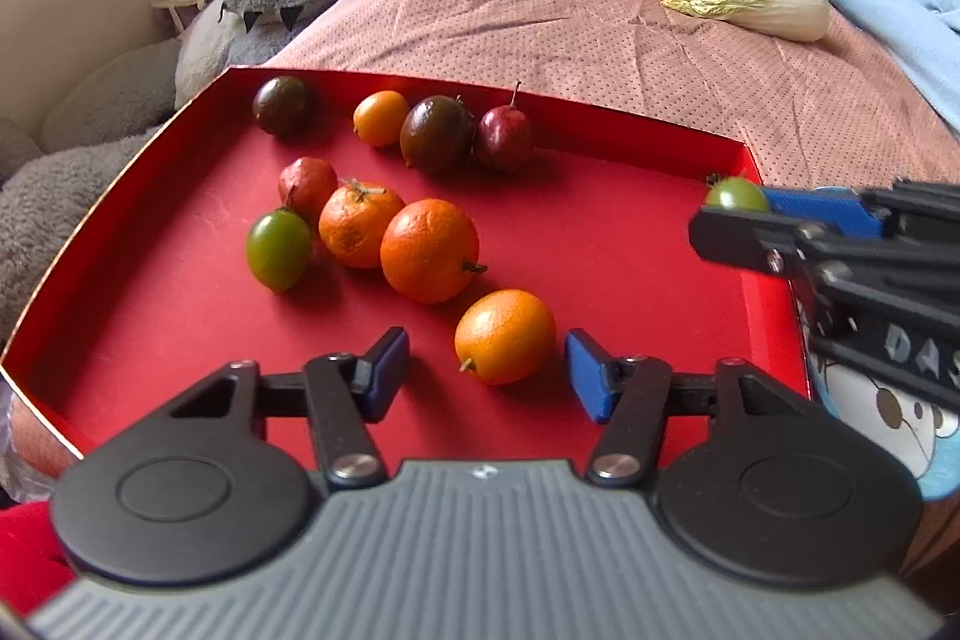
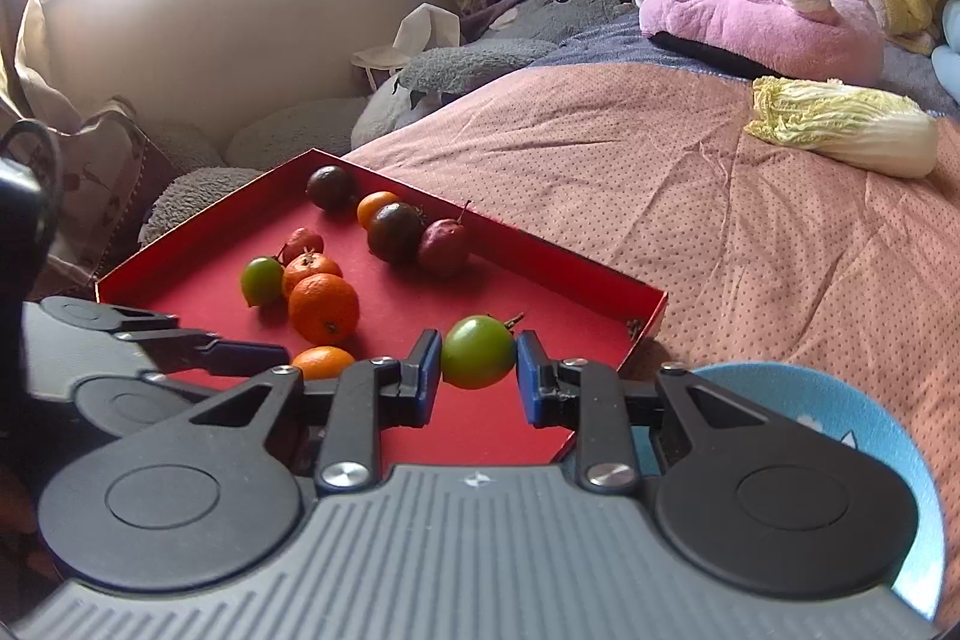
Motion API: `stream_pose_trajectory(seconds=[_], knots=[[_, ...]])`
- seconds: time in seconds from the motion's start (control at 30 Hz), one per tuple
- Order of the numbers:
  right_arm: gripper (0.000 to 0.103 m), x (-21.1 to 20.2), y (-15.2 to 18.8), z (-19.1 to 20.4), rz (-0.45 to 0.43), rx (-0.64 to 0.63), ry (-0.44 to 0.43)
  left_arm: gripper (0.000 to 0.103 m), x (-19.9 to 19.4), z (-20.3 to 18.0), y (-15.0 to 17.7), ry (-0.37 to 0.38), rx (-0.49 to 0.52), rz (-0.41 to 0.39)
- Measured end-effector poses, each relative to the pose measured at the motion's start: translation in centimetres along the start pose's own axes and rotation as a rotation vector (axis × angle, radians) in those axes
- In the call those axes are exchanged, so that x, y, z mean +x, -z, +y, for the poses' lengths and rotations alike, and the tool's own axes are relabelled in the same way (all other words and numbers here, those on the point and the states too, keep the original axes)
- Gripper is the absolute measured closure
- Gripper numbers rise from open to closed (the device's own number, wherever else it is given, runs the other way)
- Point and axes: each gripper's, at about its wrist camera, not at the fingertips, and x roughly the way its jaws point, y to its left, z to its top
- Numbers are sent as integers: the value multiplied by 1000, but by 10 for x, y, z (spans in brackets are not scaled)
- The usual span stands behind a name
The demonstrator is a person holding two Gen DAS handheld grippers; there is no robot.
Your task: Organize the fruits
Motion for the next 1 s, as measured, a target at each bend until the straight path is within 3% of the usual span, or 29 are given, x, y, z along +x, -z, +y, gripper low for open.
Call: stream_pose_trajectory(seconds=[0.07,0.17,1.0], knots=[[71,-3,4,2,10,5,-1,58,1,-2,0,-1,10,-7],[71,-7,10,3,18,10,2,64,0,-2,-1,11,11,-12],[71,-46,22,5,-10,36,5,65,-24,-13,-1,44,-2,-73]])
